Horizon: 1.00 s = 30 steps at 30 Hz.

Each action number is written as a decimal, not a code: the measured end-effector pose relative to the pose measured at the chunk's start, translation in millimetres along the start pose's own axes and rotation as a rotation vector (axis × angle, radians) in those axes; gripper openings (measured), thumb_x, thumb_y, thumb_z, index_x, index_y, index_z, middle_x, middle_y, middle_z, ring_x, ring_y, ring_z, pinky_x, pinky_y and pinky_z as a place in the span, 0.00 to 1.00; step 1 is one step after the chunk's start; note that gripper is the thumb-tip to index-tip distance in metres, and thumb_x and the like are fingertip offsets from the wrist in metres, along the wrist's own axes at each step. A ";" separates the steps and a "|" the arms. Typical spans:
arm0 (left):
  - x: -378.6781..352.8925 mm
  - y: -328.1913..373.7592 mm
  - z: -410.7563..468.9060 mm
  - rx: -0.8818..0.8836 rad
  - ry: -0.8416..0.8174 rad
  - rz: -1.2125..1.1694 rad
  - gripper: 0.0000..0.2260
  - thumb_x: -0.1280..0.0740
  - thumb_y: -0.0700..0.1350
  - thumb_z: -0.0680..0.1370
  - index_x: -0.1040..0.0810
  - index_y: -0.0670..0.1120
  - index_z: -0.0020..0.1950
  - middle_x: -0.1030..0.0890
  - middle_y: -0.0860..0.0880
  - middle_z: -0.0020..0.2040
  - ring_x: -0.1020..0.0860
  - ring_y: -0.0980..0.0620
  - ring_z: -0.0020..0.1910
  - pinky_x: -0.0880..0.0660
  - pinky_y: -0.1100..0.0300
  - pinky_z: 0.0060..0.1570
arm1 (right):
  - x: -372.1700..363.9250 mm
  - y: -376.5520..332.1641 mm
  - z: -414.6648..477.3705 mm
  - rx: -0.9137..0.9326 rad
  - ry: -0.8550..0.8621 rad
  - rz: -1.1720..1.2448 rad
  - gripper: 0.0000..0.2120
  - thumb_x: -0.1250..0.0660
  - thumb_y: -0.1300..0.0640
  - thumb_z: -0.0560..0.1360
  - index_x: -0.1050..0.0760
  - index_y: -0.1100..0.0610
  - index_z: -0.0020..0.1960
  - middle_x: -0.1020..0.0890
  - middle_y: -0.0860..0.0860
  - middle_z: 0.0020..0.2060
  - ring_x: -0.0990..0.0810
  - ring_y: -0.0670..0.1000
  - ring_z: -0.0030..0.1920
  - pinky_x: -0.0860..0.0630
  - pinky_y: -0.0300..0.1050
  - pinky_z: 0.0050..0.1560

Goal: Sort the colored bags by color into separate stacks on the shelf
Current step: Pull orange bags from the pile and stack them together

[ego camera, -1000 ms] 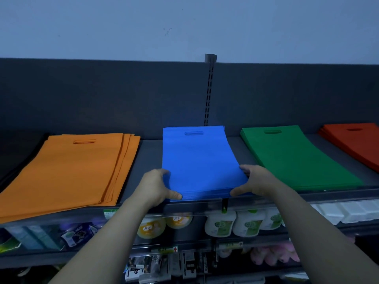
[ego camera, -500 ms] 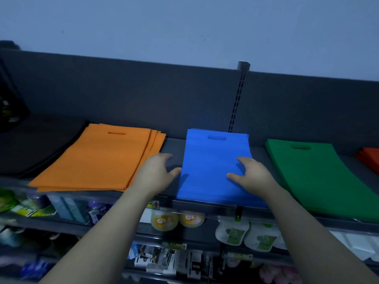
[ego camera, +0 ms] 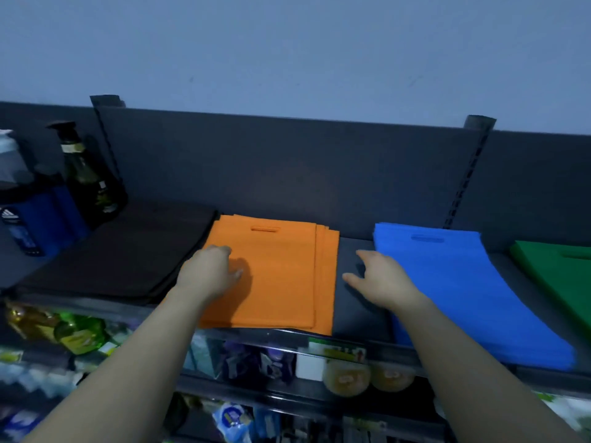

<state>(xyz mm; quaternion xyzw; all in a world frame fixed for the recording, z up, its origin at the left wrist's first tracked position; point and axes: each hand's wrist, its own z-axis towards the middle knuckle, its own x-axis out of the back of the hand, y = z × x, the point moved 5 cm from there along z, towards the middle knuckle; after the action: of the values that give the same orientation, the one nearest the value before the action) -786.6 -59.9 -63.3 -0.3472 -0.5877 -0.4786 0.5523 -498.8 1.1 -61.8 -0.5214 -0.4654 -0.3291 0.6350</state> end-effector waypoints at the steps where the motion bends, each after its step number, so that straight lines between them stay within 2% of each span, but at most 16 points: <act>1: -3.1 -17.8 6.5 0.035 -0.044 0.008 0.20 0.37 0.56 0.77 0.26 0.42 0.61 0.23 0.43 0.58 0.24 0.43 0.56 0.24 0.51 0.50 | -7.6 -10.5 2.6 -0.021 -0.019 0.016 0.26 0.37 0.44 0.77 0.33 0.61 0.67 0.25 0.56 0.63 0.26 0.56 0.62 0.27 0.52 0.61; 4: -11.6 -54.8 18.8 0.143 -0.152 -0.099 0.17 0.38 0.54 0.78 0.26 0.41 0.56 0.22 0.43 0.55 0.24 0.44 0.51 0.26 0.55 0.46 | -28.2 -35.0 8.4 -0.111 -0.079 0.132 0.22 0.37 0.48 0.78 0.30 0.62 0.65 0.23 0.56 0.61 0.24 0.55 0.58 0.27 0.47 0.56; 7: -17.6 -58.8 29.1 0.108 -0.193 -0.166 0.17 0.39 0.51 0.80 0.26 0.39 0.58 0.22 0.42 0.55 0.23 0.44 0.52 0.26 0.56 0.47 | -46.6 -48.1 13.5 -0.176 -0.122 0.244 0.16 0.37 0.49 0.78 0.27 0.58 0.61 0.22 0.55 0.59 0.25 0.52 0.51 0.27 0.44 0.49; 10: -22.8 -47.1 35.9 0.023 -0.223 -0.212 0.15 0.39 0.49 0.80 0.27 0.40 0.60 0.22 0.43 0.56 0.23 0.44 0.52 0.29 0.58 0.45 | -56.3 -50.2 16.1 -0.269 -0.121 0.260 0.23 0.38 0.47 0.79 0.32 0.61 0.67 0.25 0.57 0.62 0.25 0.56 0.58 0.30 0.43 0.49; 13: -29.5 -49.9 47.4 0.047 -0.216 -0.297 0.10 0.36 0.50 0.79 0.30 0.44 0.51 0.25 0.48 0.45 0.27 0.49 0.43 0.30 0.59 0.40 | -57.9 -43.0 21.8 -0.362 -0.071 0.295 0.25 0.37 0.46 0.78 0.33 0.62 0.67 0.26 0.58 0.63 0.25 0.57 0.57 0.28 0.46 0.50; 15: -31.1 -52.6 57.0 0.092 -0.231 -0.370 0.12 0.35 0.50 0.78 0.33 0.43 0.43 0.28 0.50 0.38 0.28 0.52 0.37 0.30 0.58 0.36 | -59.9 -41.7 26.0 -0.405 -0.054 0.387 0.26 0.37 0.48 0.79 0.35 0.63 0.70 0.27 0.58 0.65 0.26 0.58 0.61 0.29 0.47 0.52; 17: -30.4 -50.8 66.5 0.125 -0.256 -0.486 0.14 0.35 0.50 0.78 0.33 0.45 0.37 0.28 0.49 0.36 0.28 0.52 0.34 0.29 0.58 0.35 | -62.9 -44.4 30.2 -0.425 -0.050 0.498 0.24 0.37 0.51 0.79 0.35 0.63 0.70 0.28 0.58 0.64 0.27 0.58 0.61 0.30 0.47 0.51; 19: -30.4 -48.4 72.4 0.157 -0.301 -0.614 0.13 0.34 0.51 0.78 0.30 0.43 0.40 0.25 0.47 0.39 0.26 0.50 0.37 0.27 0.56 0.41 | -64.9 -45.8 35.4 -0.429 -0.058 0.508 0.21 0.38 0.52 0.79 0.33 0.63 0.67 0.26 0.58 0.60 0.25 0.57 0.55 0.30 0.48 0.49; 20: -32.0 -48.5 73.5 0.182 -0.335 -0.684 0.13 0.33 0.52 0.78 0.27 0.42 0.47 0.23 0.46 0.45 0.24 0.48 0.42 0.26 0.54 0.44 | -65.3 -46.0 38.4 -0.434 -0.059 0.496 0.19 0.38 0.52 0.79 0.32 0.63 0.64 0.25 0.58 0.56 0.25 0.54 0.48 0.28 0.49 0.48; 21: -35.2 -48.8 74.3 0.210 -0.362 -0.745 0.16 0.33 0.52 0.78 0.27 0.40 0.56 0.22 0.44 0.52 0.23 0.45 0.48 0.26 0.54 0.47 | -66.4 -44.3 42.0 -0.455 -0.067 0.488 0.17 0.38 0.52 0.79 0.31 0.62 0.61 0.25 0.58 0.52 0.26 0.52 0.44 0.27 0.50 0.48; 23: -43.1 -47.1 76.7 0.235 -0.399 -0.796 0.23 0.33 0.52 0.78 0.30 0.39 0.67 0.23 0.41 0.60 0.23 0.42 0.54 0.26 0.53 0.51 | -69.8 -41.5 48.3 -0.491 -0.098 0.513 0.18 0.39 0.50 0.79 0.32 0.62 0.63 0.26 0.56 0.51 0.26 0.53 0.45 0.27 0.50 0.47; 26: -47.7 -38.9 81.3 0.212 -0.363 -0.921 0.21 0.33 0.49 0.78 0.30 0.41 0.66 0.23 0.44 0.56 0.24 0.45 0.49 0.26 0.54 0.48 | -73.1 -40.6 52.6 -0.535 -0.113 0.640 0.23 0.38 0.48 0.79 0.35 0.62 0.67 0.27 0.54 0.51 0.26 0.54 0.49 0.28 0.50 0.48; 28: -45.6 -35.6 81.9 0.195 -0.293 -1.055 0.19 0.31 0.48 0.77 0.31 0.43 0.65 0.24 0.46 0.54 0.25 0.47 0.48 0.26 0.53 0.48 | -72.7 -38.3 53.7 -0.501 -0.050 0.744 0.20 0.36 0.49 0.78 0.31 0.61 0.64 0.24 0.54 0.50 0.23 0.55 0.48 0.25 0.51 0.48; 30: -37.6 -33.4 79.6 0.128 -0.182 -1.105 0.18 0.31 0.49 0.77 0.32 0.47 0.63 0.23 0.47 0.56 0.24 0.48 0.50 0.25 0.51 0.50 | -64.1 -35.8 52.4 -0.410 0.098 0.814 0.14 0.35 0.52 0.77 0.27 0.59 0.58 0.21 0.55 0.49 0.21 0.54 0.47 0.22 0.52 0.49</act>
<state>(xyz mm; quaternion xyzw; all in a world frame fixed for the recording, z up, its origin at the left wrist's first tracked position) -837.5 9.9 -100.7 0.0066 -0.7554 -0.6281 0.1866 -566.5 38.9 -107.8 -0.7605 -0.1172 -0.1626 0.6176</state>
